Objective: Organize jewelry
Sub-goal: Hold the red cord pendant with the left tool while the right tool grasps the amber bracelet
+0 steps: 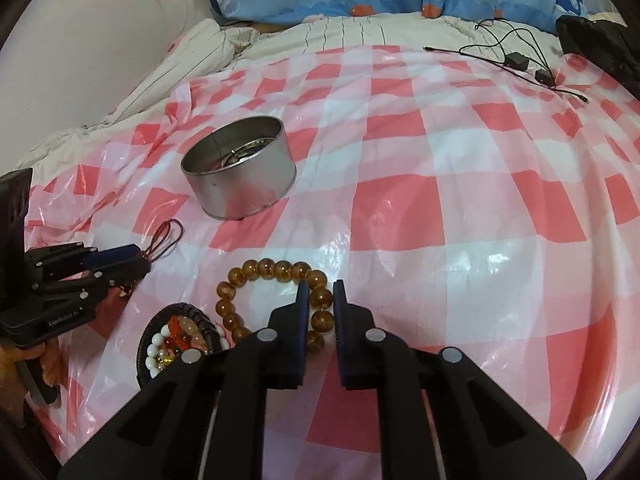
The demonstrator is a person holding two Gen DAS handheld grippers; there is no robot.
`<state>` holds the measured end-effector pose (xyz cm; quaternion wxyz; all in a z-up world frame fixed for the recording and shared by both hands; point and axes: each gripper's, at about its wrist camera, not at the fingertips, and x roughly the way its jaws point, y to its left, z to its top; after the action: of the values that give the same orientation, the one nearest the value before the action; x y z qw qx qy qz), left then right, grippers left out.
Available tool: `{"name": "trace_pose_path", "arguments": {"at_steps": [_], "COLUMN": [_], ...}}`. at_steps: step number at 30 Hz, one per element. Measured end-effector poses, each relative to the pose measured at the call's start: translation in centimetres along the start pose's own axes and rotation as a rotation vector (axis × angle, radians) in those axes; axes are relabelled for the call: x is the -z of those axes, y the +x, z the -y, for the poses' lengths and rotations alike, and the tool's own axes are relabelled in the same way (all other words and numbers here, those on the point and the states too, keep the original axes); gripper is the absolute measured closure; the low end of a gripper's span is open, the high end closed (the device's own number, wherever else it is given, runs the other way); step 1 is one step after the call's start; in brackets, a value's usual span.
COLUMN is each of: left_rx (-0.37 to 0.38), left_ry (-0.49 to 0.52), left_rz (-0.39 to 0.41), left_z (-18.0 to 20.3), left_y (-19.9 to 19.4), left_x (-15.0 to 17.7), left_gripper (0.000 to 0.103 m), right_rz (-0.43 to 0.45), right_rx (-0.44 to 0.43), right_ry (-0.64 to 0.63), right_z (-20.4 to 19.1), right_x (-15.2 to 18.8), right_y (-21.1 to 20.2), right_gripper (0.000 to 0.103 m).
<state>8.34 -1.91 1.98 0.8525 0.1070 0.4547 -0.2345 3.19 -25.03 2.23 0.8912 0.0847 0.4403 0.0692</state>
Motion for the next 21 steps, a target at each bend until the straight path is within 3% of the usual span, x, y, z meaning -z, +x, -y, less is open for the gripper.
{"name": "trace_pose_path", "arguments": {"at_steps": [1, 2, 3, 7, 8, 12, 14, 17, 21], "left_rx": [-0.002, -0.005, -0.009, -0.033, -0.04, -0.064, -0.027, 0.036, 0.061], "left_ry": [0.002, 0.005, 0.008, 0.031, 0.041, 0.082, 0.072, 0.027, -0.014], "left_rz": [0.0, -0.001, -0.002, -0.006, -0.008, -0.009, -0.01, 0.015, 0.05], "left_z": [0.0, 0.0, 0.1, 0.5, 0.6, 1.1, 1.0, 0.6, 0.0], "left_y": [0.0, 0.1, 0.1, 0.3, 0.4, 0.6, 0.4, -0.2, -1.0], "left_x": [0.0, 0.0, 0.0, 0.0, 0.1, 0.2, 0.1, -0.1, -0.3], "left_gripper": [0.08, 0.08, 0.079, 0.076, 0.075, 0.076, 0.086, 0.088, 0.09], "right_rz": [0.0, 0.002, 0.001, -0.059, -0.063, -0.065, -0.056, -0.018, 0.027], "right_rx": [0.013, 0.022, 0.033, 0.099, 0.094, 0.022, -0.051, -0.14, -0.17], "right_ry": [0.0, -0.001, -0.008, -0.099, -0.122, -0.074, -0.003, 0.069, 0.096], "right_z": [0.0, 0.1, 0.0, -1.3, -1.7, -0.7, 0.2, 0.9, 1.0], "right_x": [-0.1, -0.1, -0.1, 0.4, 0.5, 0.6, 0.5, 0.2, -0.3], "right_y": [0.0, 0.0, 0.1, 1.3, 1.4, 1.2, 0.9, 0.1, -0.9], "right_gripper": [0.071, 0.047, 0.043, 0.043, 0.049, 0.091, 0.091, 0.091, 0.091]}}
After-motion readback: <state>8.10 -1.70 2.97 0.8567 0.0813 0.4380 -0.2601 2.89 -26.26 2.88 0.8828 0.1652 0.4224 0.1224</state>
